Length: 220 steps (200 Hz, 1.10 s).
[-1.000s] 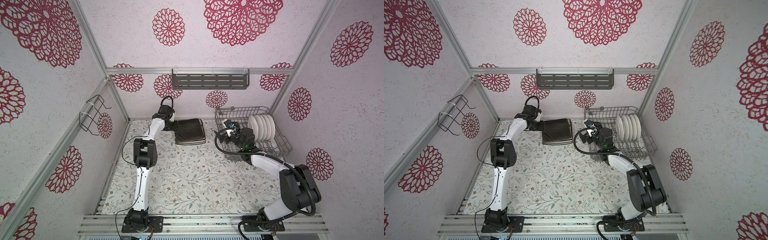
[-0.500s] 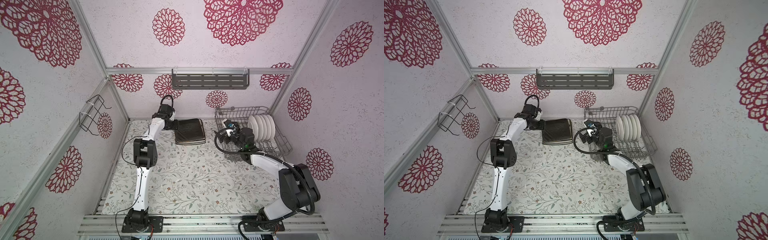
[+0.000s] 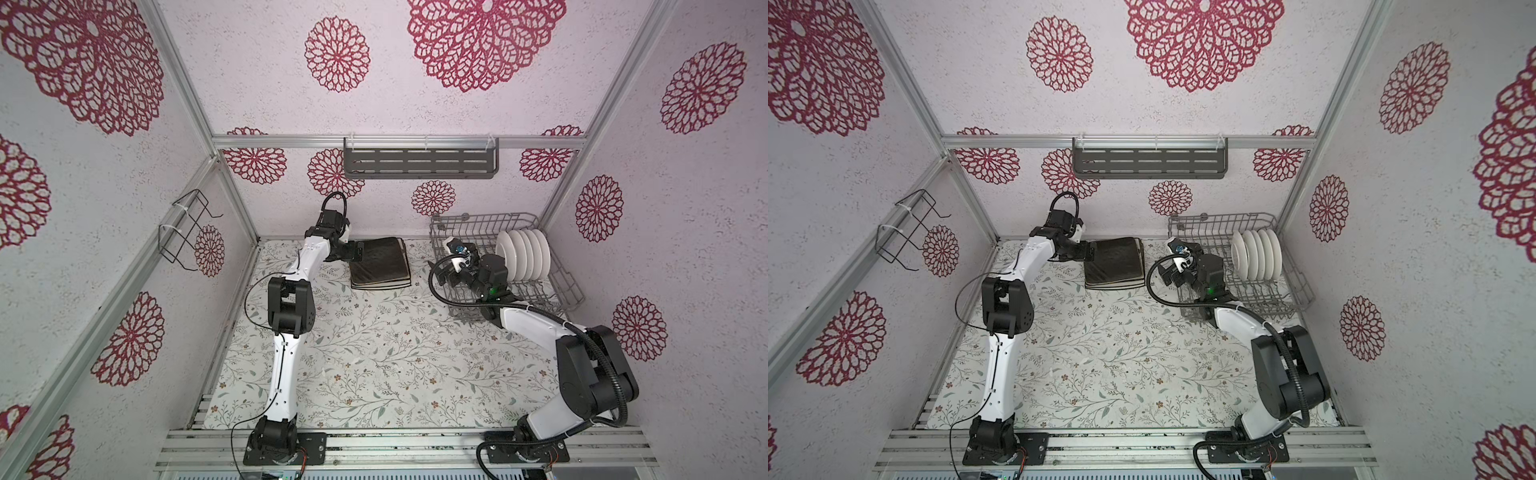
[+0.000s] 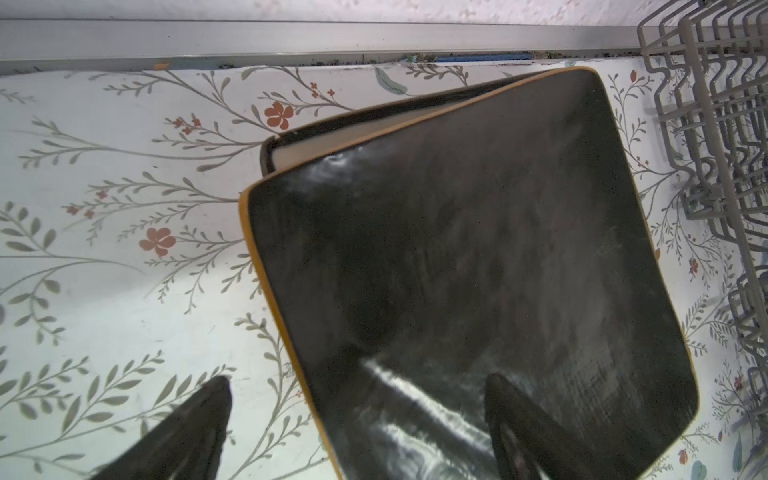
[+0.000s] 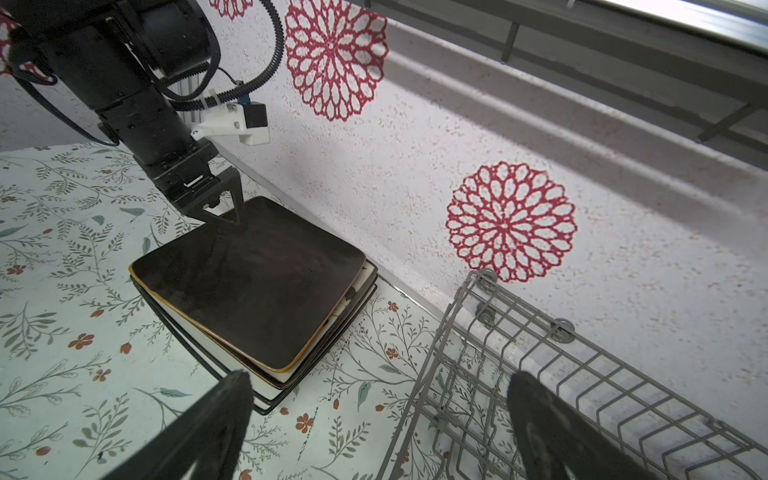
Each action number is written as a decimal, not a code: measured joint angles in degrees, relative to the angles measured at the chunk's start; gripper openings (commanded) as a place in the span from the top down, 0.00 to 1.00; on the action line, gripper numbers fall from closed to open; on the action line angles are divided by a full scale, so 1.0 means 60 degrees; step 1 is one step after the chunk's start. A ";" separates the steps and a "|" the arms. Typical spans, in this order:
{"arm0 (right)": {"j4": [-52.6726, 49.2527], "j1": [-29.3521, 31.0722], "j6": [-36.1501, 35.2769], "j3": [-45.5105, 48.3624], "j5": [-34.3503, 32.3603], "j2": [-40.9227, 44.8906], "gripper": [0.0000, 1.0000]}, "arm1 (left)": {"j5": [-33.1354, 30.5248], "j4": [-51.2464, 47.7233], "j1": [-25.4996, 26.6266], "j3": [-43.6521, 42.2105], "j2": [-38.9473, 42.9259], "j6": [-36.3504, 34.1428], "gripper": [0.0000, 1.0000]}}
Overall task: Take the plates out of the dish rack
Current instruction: 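Set the dark plate flat on the stack and open the left gripper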
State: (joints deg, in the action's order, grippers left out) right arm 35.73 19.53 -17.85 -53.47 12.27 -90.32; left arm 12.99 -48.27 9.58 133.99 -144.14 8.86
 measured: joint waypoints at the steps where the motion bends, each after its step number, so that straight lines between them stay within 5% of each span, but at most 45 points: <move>1: 0.0000 0.0000 0.0000 0.0000 0.0000 0.0000 0.01 | 0.0007 0.0000 0.0004 0.0000 0.0000 0.0000 0.03; 138: 0.0000 0.0000 0.0000 -0.0004 0.0004 -0.0080 0.01 | 0.0339 0.0051 0.0419 0.0328 -0.0302 0.0109 0.03; 220: -0.0040 -0.0011 0.0426 -0.0178 -0.0488 -0.0168 0.01 | -0.0361 0.0178 0.0441 0.0051 -0.0127 0.0069 0.03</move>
State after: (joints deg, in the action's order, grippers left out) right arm 35.48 19.46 -15.29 -54.54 9.34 -91.33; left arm 10.83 -47.20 12.23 134.30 -144.90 9.28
